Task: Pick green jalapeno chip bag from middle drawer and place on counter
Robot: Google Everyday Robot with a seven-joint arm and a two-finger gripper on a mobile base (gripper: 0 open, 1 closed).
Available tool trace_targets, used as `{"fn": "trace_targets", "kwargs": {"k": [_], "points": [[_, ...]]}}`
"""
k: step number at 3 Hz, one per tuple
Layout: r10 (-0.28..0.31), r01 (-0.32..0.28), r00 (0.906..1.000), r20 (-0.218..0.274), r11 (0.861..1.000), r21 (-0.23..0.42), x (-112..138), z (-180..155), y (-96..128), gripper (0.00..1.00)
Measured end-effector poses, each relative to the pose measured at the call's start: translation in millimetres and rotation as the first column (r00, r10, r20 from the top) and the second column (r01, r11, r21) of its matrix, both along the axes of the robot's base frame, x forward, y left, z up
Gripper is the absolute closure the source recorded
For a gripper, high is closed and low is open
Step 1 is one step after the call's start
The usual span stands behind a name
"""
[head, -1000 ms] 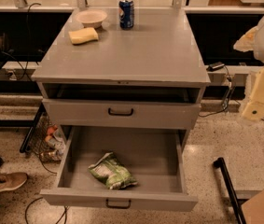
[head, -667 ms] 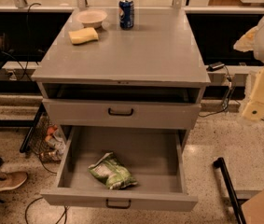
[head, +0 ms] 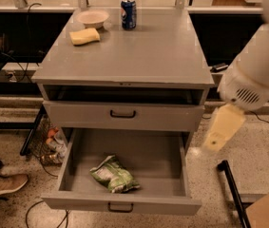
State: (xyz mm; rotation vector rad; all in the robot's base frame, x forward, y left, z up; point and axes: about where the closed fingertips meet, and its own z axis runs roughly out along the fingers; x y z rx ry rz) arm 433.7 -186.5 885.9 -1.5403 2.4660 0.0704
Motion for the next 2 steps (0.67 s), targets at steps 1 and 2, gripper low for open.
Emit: {"fn": "trace_targets", "kwargs": {"k": [1, 2], "points": [[-0.071, 0.077, 0.9904, -0.119, 0.996, 0.05, -6.2, -78.4, 45.5, 0.0], [-0.109, 0.135, 0.9724, -0.207, 0.984, 0.119, -19.8, -142.0, 93.7, 0.0]]}}
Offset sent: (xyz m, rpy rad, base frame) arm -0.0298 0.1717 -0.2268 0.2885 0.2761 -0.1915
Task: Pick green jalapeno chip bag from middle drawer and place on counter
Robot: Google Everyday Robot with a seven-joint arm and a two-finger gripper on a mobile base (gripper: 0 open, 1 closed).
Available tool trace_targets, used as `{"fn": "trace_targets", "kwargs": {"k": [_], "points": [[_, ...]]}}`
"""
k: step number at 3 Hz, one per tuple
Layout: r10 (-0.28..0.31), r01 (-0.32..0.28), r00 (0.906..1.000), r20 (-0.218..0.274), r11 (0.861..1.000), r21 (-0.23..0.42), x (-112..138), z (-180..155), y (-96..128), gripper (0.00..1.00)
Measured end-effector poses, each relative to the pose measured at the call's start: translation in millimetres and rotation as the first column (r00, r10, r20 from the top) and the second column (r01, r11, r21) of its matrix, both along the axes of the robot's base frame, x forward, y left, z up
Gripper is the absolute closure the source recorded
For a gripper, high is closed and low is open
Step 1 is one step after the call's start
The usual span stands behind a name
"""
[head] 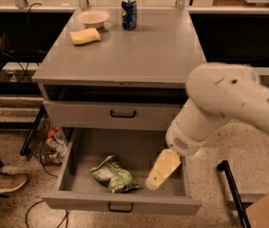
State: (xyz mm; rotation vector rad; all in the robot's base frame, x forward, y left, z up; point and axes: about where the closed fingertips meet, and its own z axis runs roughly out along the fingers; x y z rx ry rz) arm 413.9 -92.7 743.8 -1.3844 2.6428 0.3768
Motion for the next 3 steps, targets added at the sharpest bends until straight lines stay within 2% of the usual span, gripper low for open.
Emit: {"fn": "trace_targets", "kwargs": {"k": [1, 2, 3], "points": [[-0.015, 0.014, 0.9991, 0.039, 1.0, 0.019, 7.7, -5.8, 7.4, 0.0], [-0.015, 0.014, 0.9991, 0.039, 1.0, 0.019, 7.8, -5.8, 7.4, 0.0], [-0.075, 0.073, 0.9969, 0.026, 0.995, 0.063, 25.9, -39.8, 19.5, 0.0]]}}
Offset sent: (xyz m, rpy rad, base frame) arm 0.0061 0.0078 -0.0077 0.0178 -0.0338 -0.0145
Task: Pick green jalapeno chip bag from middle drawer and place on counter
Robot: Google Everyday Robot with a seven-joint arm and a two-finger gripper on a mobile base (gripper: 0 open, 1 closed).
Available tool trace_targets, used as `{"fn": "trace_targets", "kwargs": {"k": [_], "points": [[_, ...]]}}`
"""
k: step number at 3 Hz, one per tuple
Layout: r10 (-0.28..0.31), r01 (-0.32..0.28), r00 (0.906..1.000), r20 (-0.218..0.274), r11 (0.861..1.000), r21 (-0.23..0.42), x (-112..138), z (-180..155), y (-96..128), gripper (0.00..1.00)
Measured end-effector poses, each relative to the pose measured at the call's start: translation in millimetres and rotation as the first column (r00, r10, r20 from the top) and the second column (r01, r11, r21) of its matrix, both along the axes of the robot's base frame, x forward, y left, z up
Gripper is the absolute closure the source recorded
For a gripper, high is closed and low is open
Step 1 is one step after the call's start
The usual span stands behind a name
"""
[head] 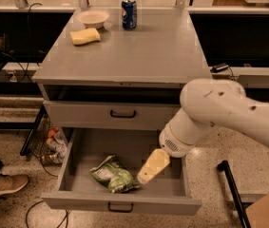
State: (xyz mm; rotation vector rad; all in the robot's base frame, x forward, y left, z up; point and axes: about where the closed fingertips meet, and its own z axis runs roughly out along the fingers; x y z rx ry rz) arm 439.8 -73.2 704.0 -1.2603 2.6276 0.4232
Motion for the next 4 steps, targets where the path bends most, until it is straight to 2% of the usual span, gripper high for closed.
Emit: {"fn": "trace_targets", "kwargs": {"k": [1, 2, 3, 4], "points": [[-0.061, 0.06, 0.998, 0.012, 0.996, 0.06, 34.0, -42.0, 16.7, 0.0], [-0.076, 0.08, 0.9966, -0.03, 0.985, 0.154, 64.2, -107.3, 47.1, 0.0], [-0.076, 0.08, 0.9967, -0.031, 0.985, 0.154, 64.1, -107.5, 47.3, 0.0], [-0.085, 0.087, 0.9962, -0.021, 0.98, 0.179, 67.7, -132.7, 62.7, 0.0]]}}
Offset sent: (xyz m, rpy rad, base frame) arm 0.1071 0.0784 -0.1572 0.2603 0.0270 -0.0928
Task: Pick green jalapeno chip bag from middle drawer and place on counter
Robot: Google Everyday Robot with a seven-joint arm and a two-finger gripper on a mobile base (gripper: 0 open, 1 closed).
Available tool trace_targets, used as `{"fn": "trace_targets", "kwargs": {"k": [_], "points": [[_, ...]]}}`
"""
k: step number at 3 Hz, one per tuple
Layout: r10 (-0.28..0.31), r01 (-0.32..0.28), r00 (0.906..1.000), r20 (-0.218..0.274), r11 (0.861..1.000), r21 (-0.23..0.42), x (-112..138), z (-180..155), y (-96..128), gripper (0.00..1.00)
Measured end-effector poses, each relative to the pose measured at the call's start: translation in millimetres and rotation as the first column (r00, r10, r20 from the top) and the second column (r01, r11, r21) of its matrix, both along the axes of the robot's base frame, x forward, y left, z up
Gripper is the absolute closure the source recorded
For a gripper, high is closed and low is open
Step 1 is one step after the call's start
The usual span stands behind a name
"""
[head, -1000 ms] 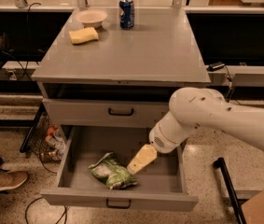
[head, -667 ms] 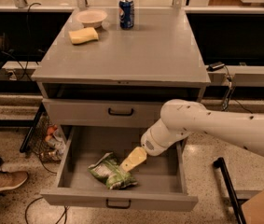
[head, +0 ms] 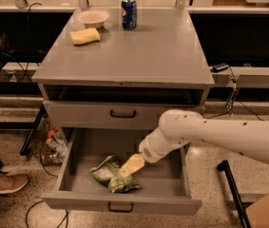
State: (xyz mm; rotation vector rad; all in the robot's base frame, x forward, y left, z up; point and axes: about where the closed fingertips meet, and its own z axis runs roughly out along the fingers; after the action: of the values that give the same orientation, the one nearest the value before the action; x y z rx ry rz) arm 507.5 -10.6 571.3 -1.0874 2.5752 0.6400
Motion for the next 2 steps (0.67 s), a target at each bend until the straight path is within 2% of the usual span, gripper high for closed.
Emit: {"fn": "trace_targets", "kwargs": {"k": [1, 2], "points": [[0.002, -0.004, 0.999, 0.044, 0.998, 0.055, 11.4, -46.3, 31.9, 0.0], [-0.005, -0.006, 0.9975, 0.071, 0.988, 0.152, 22.5, -83.0, 56.9, 0.0]]}}
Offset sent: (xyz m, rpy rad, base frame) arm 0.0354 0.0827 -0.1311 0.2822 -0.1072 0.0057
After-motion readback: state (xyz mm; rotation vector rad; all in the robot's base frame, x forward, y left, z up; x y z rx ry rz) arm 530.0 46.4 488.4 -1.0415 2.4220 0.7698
